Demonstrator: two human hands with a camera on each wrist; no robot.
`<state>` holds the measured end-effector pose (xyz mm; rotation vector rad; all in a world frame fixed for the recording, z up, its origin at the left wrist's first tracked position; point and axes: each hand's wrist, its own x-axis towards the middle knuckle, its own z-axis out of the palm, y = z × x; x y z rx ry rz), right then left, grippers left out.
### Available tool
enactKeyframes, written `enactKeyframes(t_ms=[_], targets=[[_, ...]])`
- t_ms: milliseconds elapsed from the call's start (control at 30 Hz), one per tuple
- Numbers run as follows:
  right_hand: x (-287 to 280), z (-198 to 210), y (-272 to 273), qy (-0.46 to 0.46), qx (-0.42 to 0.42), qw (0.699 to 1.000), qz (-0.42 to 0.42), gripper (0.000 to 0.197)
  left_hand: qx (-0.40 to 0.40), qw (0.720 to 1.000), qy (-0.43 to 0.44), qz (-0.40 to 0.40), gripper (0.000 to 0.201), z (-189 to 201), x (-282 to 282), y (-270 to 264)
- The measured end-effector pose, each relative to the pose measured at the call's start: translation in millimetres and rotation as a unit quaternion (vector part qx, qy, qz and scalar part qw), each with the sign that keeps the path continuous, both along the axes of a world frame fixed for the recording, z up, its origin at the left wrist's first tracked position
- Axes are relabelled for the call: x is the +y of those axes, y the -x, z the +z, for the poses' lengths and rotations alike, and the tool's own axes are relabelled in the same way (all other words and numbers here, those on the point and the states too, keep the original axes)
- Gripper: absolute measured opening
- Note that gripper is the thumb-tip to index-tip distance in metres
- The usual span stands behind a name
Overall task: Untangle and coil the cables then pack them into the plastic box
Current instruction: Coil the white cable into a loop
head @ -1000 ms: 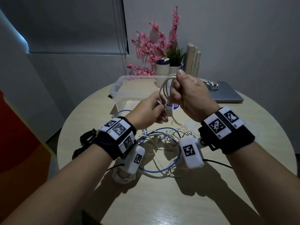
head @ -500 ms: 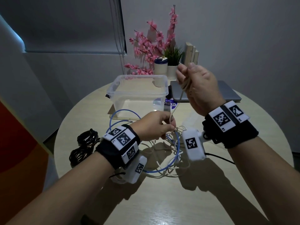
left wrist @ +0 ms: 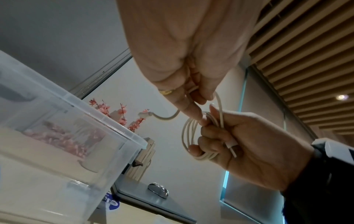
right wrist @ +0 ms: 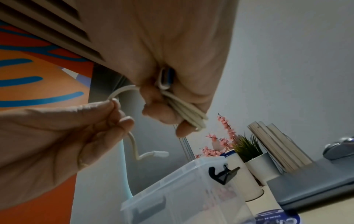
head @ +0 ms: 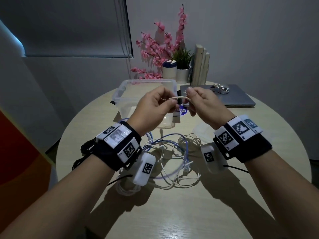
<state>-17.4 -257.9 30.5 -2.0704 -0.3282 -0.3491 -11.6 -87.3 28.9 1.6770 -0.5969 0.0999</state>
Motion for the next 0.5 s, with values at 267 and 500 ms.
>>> enactKeyframes(t_ms=[267, 500], targets=[[14, 7, 13, -0.171, 0.086, 0.971, 0.140, 0.045, -0.030, 0.999, -0.019, 0.039, 0.016, -2, 8, -11], [26, 6, 16, -0.305, 0.140, 0.929, 0.156, 0.043, -0.002, 0.996, -0.069, -0.049, 0.014, 5, 12, 2]])
